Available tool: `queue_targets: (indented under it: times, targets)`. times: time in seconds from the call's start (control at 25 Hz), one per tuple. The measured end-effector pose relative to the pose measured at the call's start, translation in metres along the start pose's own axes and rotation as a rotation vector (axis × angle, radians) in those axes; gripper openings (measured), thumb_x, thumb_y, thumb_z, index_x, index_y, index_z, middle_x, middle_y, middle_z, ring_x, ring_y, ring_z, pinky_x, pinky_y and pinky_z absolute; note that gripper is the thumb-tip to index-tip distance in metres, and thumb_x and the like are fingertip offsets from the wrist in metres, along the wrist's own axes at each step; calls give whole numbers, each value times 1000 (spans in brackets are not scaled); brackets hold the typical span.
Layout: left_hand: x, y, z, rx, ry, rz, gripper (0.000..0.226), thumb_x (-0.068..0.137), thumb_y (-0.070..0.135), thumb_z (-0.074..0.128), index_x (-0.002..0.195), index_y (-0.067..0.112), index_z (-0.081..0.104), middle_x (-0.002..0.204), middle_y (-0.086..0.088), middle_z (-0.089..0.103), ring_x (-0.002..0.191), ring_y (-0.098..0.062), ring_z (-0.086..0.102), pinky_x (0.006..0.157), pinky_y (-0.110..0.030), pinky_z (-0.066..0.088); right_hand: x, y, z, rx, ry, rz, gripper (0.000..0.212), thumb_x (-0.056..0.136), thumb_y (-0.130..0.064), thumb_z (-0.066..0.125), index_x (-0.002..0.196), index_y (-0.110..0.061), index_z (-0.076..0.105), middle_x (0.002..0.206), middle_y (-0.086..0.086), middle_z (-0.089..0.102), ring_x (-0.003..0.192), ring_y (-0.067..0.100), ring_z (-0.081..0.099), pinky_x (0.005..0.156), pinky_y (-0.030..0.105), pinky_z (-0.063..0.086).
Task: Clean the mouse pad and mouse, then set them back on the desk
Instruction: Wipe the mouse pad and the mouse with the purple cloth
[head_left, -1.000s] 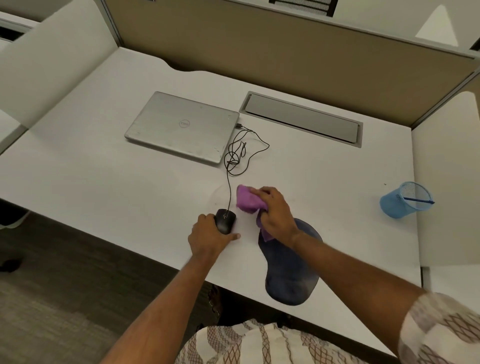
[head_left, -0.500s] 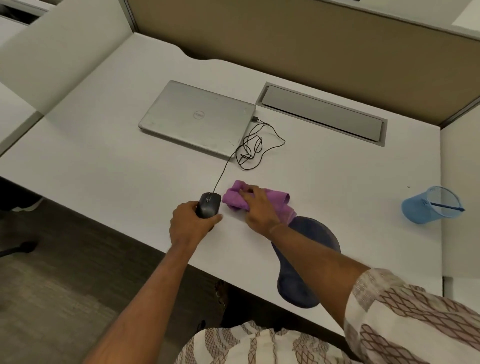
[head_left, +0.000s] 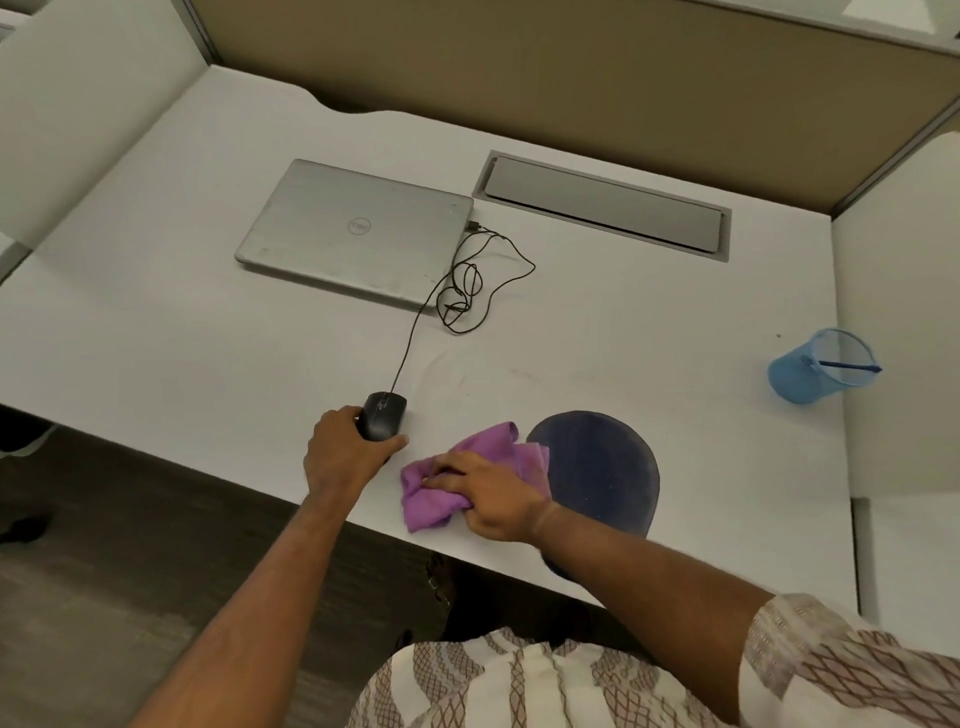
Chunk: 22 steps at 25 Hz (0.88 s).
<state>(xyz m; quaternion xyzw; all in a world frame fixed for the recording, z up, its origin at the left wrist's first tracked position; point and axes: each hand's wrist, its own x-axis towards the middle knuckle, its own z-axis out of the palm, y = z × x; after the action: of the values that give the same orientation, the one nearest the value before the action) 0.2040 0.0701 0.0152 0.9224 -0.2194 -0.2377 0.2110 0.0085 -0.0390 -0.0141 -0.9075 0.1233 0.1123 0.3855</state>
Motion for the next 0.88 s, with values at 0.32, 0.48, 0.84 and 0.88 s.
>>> queue_targets:
  times: [0.32,0.48,0.84,0.88]
  targets:
    - [-8,-8,15,55,-28,37,80,69,55,89,132,15,59,123,-9,62,106,-29,64,82,-41,51,-43,-8,20,25,8,-6,45,94,-23,53,138,-32,51,148,-9,43,136,12,34,115,33,28]
    - [-17,-12,16,38,-28,42,102,70,69,82,150,17,45,140,-8,55,124,-32,58,96,-53,52,-61,-14,26,75,14,25,53,89,-13,56,138,-31,50,146,-9,44,134,11,37,115,32,29]
    - [-112,-31,37,62,286,312,46,91,36,74,131,15,62,126,-10,64,117,-28,55,72,-48,58,-111,-3,43,-65,18,-39,53,91,-13,57,140,-31,48,147,-7,44,136,14,35,115,39,30]
    - [-123,-33,42,50,262,300,44,92,36,73,130,17,62,126,-8,64,117,-27,56,72,-47,58,-120,-1,47,-88,30,-47,51,91,-13,57,139,-29,49,146,-7,44,135,14,36,115,38,30]
